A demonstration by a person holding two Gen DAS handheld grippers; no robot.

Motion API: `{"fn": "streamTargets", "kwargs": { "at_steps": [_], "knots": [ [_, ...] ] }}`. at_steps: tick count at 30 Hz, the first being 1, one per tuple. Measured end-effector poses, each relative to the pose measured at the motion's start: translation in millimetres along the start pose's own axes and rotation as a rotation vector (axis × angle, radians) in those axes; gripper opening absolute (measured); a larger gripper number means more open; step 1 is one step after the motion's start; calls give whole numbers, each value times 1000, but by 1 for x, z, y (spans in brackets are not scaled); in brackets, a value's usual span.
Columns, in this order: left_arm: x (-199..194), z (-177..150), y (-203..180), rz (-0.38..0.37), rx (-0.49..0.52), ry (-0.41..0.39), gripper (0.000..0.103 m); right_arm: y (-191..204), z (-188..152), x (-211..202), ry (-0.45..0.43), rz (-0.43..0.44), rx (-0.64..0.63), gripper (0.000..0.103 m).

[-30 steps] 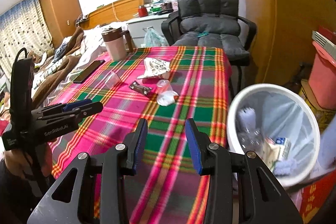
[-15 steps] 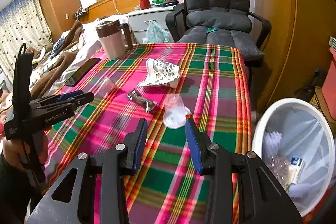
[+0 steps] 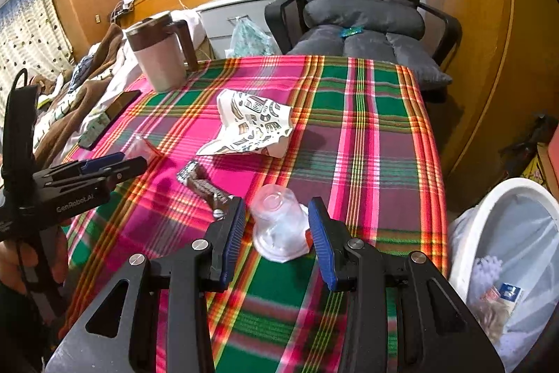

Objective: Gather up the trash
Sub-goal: 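Grasp a clear plastic cup with the left tool while the right tool grasps another clear cup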

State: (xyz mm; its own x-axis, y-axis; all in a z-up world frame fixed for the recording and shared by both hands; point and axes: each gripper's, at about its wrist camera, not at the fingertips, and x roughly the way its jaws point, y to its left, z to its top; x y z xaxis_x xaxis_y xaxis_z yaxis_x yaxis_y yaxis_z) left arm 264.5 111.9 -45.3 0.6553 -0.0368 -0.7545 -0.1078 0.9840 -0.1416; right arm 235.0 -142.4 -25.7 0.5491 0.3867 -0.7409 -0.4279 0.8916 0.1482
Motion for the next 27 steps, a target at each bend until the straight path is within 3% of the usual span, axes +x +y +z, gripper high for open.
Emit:
{"fn": "streamTargets", "kwargs": {
  "at_steps": [3, 6, 10, 27],
  "knots": [
    [7, 1, 1, -8, -11, 12, 47, -2, 0, 3, 5, 13, 5, 40],
    [12, 1, 1, -9, -19, 29, 35, -4, -1, 3, -1, 20, 6, 33],
    [10, -1, -2, -10, -21, 23, 32, -5, -2, -3, -17, 26, 12, 33],
    [-59, -37, -43, -73, -12, -34, 32, -6, -17, -51, -88, 37, 31, 33]
  ]
}}
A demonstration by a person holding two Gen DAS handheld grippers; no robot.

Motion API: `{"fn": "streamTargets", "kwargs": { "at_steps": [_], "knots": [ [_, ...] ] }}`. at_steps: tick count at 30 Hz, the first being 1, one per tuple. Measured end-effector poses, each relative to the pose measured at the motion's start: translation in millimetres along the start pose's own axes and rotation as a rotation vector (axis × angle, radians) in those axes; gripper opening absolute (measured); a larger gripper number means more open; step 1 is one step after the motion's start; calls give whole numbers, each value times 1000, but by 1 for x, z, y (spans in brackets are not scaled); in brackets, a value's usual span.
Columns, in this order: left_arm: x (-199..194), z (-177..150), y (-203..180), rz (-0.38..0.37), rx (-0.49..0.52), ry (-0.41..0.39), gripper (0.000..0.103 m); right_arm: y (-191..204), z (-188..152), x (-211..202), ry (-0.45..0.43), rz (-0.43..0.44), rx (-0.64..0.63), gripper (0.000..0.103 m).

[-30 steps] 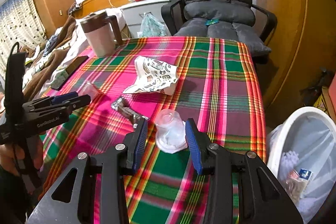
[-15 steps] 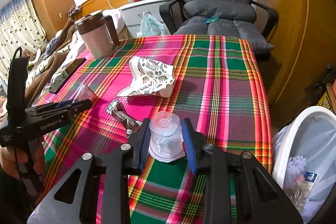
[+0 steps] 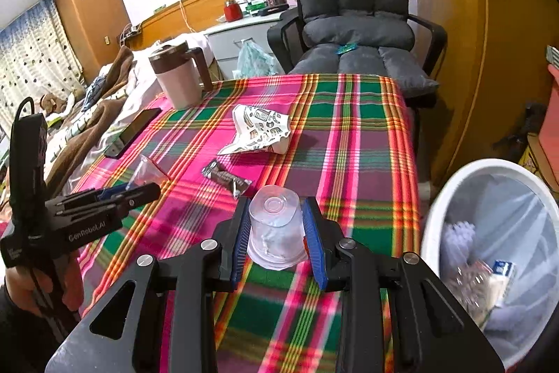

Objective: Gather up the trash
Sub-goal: 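Grasp a clear plastic cup with the left tool while the right tool grasps another clear cup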

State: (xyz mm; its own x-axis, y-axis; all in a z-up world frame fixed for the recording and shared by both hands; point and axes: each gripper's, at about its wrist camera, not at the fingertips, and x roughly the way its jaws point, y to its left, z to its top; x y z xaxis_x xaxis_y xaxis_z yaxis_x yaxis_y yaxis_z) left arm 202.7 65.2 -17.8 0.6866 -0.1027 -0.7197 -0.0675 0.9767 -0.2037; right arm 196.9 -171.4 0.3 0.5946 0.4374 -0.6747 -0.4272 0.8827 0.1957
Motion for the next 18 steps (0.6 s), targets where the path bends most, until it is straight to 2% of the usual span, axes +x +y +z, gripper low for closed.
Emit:
{"fn": "streamTargets", "kwargs": {
  "at_steps": [9, 18],
  "knots": [
    [-38, -23, -42, -41, 44, -23, 32, -2, -15, -32, -39, -14, 21, 33],
    [-58, -41, -77, -86, 86, -28, 32, -5, -25, -55, -74, -36, 36, 33]
  ]
}}
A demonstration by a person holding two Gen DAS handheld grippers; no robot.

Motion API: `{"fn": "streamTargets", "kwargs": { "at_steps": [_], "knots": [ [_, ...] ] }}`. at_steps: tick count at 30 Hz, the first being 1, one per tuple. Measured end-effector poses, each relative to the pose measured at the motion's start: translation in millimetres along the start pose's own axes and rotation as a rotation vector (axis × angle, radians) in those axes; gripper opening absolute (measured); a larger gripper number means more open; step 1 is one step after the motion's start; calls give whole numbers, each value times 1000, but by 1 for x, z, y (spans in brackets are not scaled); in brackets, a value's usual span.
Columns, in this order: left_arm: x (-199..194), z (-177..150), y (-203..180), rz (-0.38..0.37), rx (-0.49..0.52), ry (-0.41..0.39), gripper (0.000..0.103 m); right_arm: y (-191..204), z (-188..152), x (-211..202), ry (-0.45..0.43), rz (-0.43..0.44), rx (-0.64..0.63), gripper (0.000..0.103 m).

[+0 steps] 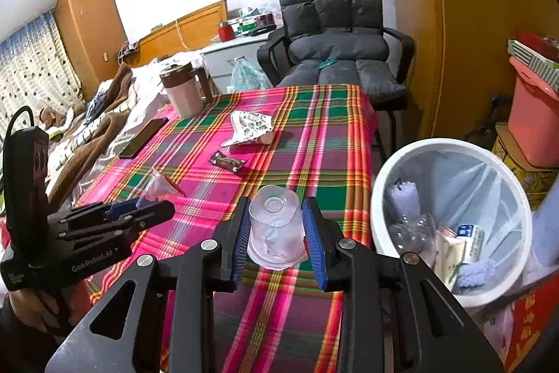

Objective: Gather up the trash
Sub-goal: 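Grasp a clear plastic cup with the left tool while the right tool grasps another clear cup, then carry both clear cups over the white bin and open both tools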

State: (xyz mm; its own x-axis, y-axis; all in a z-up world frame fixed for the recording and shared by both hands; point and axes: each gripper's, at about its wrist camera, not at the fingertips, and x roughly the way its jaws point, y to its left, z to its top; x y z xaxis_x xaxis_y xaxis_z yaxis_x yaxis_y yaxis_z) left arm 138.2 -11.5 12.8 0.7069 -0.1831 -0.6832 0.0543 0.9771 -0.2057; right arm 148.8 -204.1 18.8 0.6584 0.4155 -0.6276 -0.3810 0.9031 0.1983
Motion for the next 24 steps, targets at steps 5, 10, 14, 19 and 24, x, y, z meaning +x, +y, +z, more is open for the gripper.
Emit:
{"fn": "streamTargets", "kwargs": {
  "at_steps": [5, 10, 14, 19, 24],
  "knots": [
    [-5, 0, -17, -20, 20, -8, 32, -5, -2, -6, -15, -9, 7, 33],
    [-4, 1, -31, -37, 37, -5, 32, -12, -5, -13, -29, -22, 18, 33],
    [1, 2, -45, -54, 56, 4, 32, -25, -9, -20, -40, -39, 40, 33],
    [13, 7, -69, -95, 95, 15, 32, -47, -15, -30, -53, -75, 83, 33],
    [31, 12, -96, -139, 135, 34, 32, -75, -20, -41, -61, -124, 133, 33]
  ]
}}
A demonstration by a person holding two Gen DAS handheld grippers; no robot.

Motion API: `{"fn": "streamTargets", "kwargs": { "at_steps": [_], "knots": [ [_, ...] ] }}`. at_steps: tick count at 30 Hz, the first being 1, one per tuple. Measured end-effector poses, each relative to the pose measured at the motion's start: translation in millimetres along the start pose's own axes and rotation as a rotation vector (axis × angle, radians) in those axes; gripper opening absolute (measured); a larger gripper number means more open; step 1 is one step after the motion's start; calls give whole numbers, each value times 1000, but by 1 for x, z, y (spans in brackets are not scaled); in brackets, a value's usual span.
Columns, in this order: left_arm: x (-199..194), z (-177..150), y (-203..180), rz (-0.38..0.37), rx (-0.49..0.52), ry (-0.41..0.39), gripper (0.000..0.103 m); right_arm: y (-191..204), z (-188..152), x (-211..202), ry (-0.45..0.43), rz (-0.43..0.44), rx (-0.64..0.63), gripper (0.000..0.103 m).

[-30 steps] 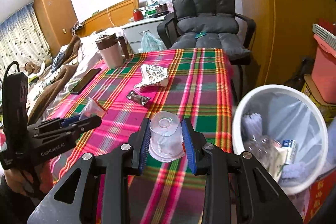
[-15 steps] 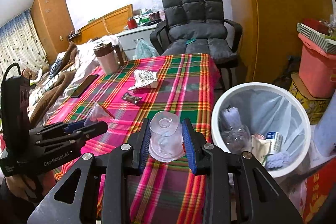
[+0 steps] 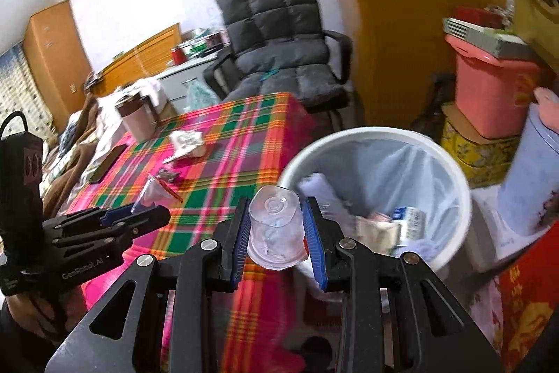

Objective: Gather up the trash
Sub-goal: 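Carry both clear cups over the white bin and open both tools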

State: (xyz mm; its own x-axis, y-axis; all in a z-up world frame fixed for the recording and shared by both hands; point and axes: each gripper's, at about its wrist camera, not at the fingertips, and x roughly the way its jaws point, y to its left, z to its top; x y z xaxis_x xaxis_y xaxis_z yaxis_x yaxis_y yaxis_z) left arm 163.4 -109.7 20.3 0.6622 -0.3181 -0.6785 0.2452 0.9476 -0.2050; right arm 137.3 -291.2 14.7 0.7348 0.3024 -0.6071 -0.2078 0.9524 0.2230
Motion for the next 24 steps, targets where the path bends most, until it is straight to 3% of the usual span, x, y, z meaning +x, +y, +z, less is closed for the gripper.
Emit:
{"fn": "streamTargets", "kwargs": {
  "at_steps": [13, 24],
  "knots": [
    [58, 26, -47, -91, 82, 40, 32, -52, -4, 5, 24, -82, 99, 33],
    [107, 40, -57, -123, 105, 88, 32, -74, -8, 24, 88, -97, 125, 33]
  ]
}}
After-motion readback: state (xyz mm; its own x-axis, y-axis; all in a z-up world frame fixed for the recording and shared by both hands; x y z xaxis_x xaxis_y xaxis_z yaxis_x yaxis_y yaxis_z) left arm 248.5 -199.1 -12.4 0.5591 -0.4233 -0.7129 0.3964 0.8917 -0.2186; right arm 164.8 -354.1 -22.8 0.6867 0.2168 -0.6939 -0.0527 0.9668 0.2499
